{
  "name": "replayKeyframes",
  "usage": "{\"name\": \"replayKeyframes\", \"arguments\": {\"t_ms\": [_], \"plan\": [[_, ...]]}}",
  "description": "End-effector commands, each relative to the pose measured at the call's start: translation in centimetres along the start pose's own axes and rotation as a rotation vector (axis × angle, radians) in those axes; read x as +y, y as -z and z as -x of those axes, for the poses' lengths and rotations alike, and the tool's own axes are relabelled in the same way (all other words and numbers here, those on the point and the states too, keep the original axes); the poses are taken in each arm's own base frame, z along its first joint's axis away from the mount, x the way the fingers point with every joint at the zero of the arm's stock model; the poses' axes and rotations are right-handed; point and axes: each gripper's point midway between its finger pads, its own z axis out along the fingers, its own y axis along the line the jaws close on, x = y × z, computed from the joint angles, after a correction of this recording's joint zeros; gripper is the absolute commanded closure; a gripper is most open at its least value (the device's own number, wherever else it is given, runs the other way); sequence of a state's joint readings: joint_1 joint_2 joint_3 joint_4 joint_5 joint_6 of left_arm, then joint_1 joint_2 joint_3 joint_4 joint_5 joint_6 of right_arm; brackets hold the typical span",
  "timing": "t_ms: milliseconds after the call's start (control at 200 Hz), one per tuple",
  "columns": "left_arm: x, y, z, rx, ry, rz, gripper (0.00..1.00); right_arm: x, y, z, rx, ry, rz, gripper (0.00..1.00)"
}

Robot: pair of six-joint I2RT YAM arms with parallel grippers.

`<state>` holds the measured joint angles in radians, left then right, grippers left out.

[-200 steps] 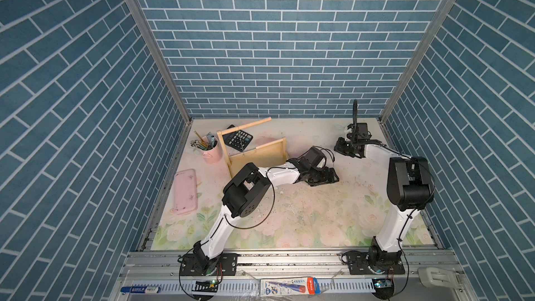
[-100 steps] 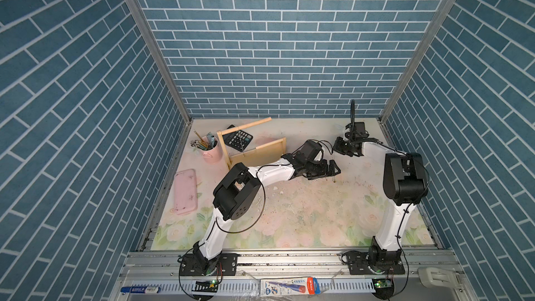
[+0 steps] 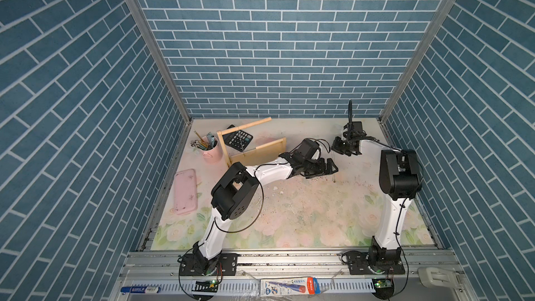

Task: Take the necklace off the jewelry display stand
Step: Place the necklace at the center of the board.

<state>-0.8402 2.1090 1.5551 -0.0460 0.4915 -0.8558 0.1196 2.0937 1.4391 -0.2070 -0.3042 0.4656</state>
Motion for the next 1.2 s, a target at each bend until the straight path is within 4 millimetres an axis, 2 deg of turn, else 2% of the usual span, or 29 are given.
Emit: {"name": "replayKeyframes", "arguments": {"t_ms": [0,670,1060,1195], "plan": [[-0.5,0.9,0.6,-0.021,-0.024,-0.015,0.01,-0.2,-0.6,-0.1,0.024,0.003,0.001,1.00],[-0.2,0.6,0.8,-0.016,-0.016,-0.020,0.01,-0.6,-1.8,-0.2,0.048,0.000,-0.009,0.99],[0.0,0.7,0.8,-0.016,-0.014,-0.020,0.01,-0.5,-1.9,0.2,0.049,0.007,-0.010,0.90],[0.0,0.6,0.7,-0.015,-0.014,-0.019,0.01,-0.5,-1.9,0.3,0.049,0.007,-0.009,0.84]]}}
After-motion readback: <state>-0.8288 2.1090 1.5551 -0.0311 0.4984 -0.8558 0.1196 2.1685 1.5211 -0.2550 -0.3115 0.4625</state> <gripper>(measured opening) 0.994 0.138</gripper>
